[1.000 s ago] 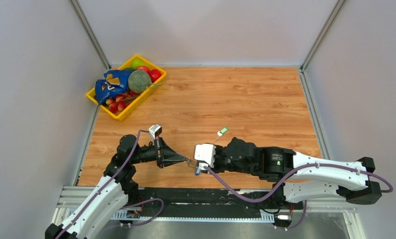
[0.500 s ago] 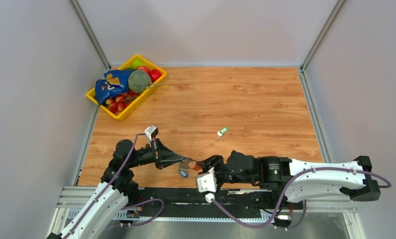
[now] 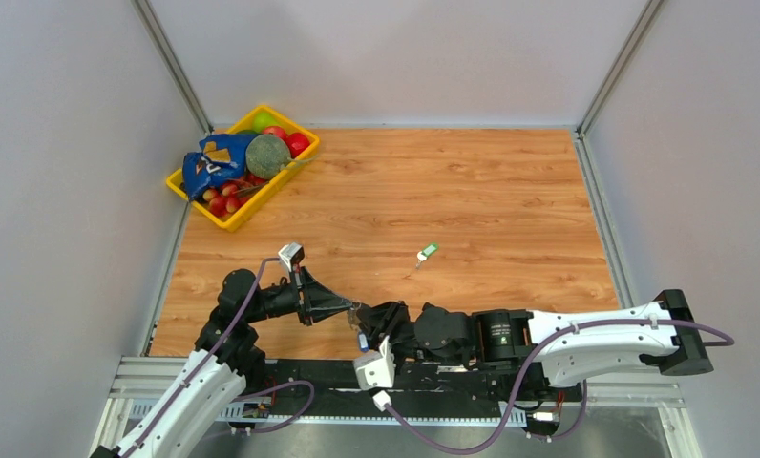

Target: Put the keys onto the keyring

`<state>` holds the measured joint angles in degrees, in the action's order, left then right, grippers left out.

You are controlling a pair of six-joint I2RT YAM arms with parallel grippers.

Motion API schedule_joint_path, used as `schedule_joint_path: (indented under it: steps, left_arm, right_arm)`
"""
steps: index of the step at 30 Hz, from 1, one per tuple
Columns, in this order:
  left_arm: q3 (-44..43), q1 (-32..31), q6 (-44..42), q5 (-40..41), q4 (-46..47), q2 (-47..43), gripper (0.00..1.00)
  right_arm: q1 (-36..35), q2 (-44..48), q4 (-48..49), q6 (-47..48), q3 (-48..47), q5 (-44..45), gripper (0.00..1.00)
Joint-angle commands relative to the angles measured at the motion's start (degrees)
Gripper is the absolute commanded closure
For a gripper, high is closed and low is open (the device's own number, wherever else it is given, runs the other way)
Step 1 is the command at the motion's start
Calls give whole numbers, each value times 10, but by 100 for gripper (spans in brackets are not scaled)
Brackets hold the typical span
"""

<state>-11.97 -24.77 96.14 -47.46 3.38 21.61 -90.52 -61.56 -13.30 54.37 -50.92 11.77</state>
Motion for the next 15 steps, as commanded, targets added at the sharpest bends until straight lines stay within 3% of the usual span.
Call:
schedule_joint_path:
  steps: [1, 15]
  left_arm:
    - [2, -5, 79, 18, 8, -8, 100]
    - [0, -7, 85, 17, 18, -8, 100]
  right_arm:
    - [-19, -9, 74, 49, 7, 59, 70]
    - [-24, -32, 87, 58, 36, 89, 72]
